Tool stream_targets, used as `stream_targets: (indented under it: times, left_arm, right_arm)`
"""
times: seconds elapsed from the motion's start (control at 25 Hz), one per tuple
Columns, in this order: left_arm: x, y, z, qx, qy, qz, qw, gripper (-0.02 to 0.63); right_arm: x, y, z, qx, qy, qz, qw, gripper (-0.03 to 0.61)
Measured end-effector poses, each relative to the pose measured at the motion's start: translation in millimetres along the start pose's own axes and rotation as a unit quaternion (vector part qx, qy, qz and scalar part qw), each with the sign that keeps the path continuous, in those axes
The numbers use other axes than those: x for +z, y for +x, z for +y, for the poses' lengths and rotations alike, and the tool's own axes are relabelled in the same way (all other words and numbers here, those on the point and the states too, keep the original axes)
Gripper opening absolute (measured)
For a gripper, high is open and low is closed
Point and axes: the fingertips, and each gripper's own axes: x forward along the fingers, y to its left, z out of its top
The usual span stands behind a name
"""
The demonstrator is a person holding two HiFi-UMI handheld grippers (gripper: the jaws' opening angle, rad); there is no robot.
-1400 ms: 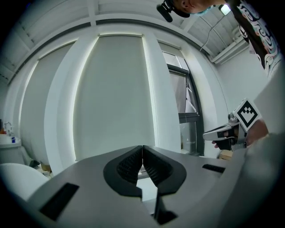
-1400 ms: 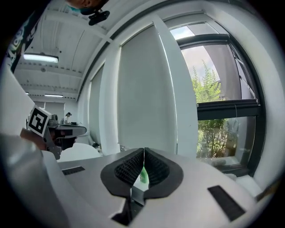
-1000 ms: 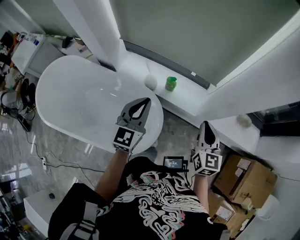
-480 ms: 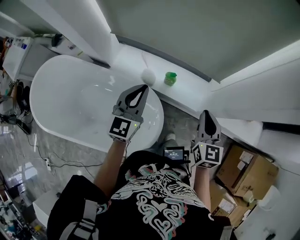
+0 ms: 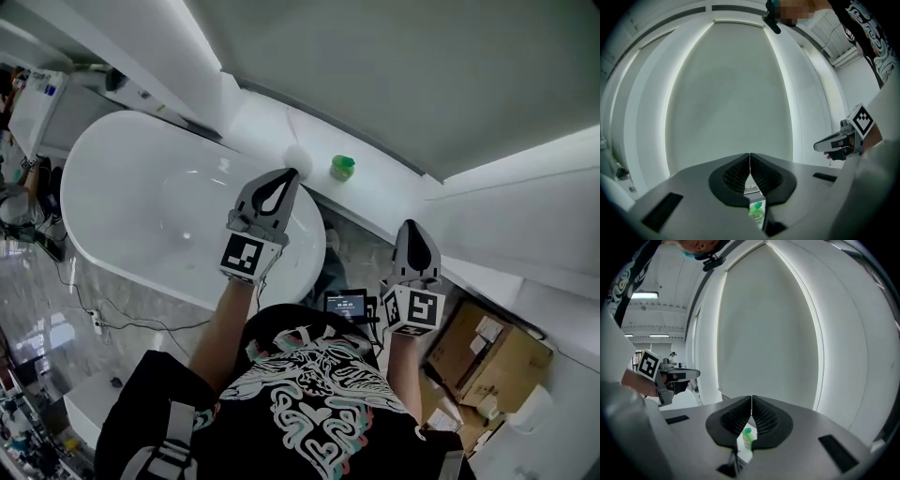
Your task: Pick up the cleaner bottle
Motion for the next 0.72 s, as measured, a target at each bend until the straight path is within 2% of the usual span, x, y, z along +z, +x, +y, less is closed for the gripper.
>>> stream_targets:
  times: [0.24,0.4,0.6,0.72]
  left_arm:
    - [-11,24,-3,-0.004,0.004,-0.01,0.9999,0.017]
    - [-33,42,-2,-0.013,0.009,0.014,0.9998,0.017]
    - [-79,63,2,-0.022,0.013,0.079,0.9965,0.017]
    - [-103,72,7,-0.025,0.003,0.086,0.996,0.018]
  right_arm:
    - [-14,27,-13,0.007,-0.007,0.024,1.0,0.028]
    - [-26,46,-18,0.019,-0.005,0.032,0.999,0.028]
    - [-53,75,-26,0.025,0.005,0.048,0.999,0.028]
    - [-73,93,-28,0.034,0.004,0.064,0.997,0.028]
